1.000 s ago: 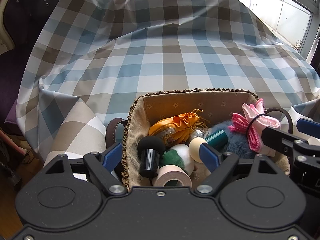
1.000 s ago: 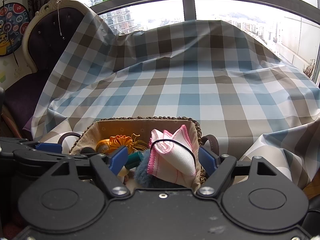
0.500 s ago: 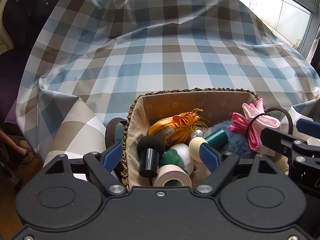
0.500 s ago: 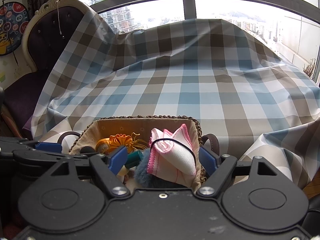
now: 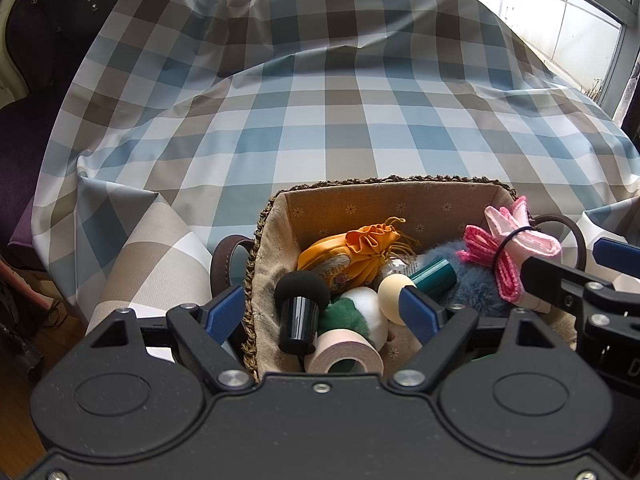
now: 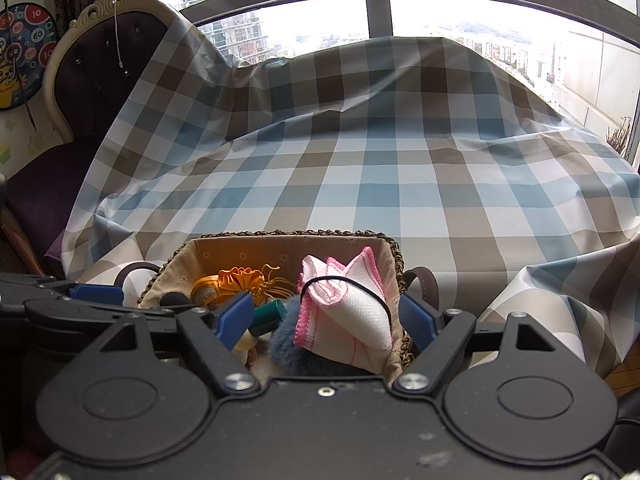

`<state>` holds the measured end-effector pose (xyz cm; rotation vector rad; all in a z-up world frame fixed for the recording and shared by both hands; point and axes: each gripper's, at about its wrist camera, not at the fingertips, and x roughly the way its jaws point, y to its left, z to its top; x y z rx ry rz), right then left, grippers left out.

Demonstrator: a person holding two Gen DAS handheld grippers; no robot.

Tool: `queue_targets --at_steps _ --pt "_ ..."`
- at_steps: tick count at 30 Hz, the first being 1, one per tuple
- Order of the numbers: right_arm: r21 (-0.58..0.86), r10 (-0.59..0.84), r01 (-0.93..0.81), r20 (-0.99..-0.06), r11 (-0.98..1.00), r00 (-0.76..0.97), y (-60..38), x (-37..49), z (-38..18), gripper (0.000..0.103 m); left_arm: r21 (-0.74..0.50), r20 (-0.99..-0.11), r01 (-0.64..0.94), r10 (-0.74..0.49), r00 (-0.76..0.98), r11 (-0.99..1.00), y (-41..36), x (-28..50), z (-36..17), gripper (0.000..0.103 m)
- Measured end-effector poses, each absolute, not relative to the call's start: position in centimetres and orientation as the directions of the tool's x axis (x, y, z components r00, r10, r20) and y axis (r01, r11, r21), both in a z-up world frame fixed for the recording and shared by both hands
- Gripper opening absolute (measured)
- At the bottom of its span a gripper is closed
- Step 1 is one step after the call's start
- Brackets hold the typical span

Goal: Organize soft objects

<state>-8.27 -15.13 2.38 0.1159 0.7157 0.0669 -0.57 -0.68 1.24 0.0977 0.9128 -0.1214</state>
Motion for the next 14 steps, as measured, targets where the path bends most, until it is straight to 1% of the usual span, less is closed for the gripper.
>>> queue_targets --at_steps 14 --pt "0.13 0.101 -0.02 -0.651 0.991 0.752 -15.11 -8.32 2.35 0.08 0.034 -0.792 0.146 -0.062 0.607 0.989 -0.7 -0.57 1.13 0.082"
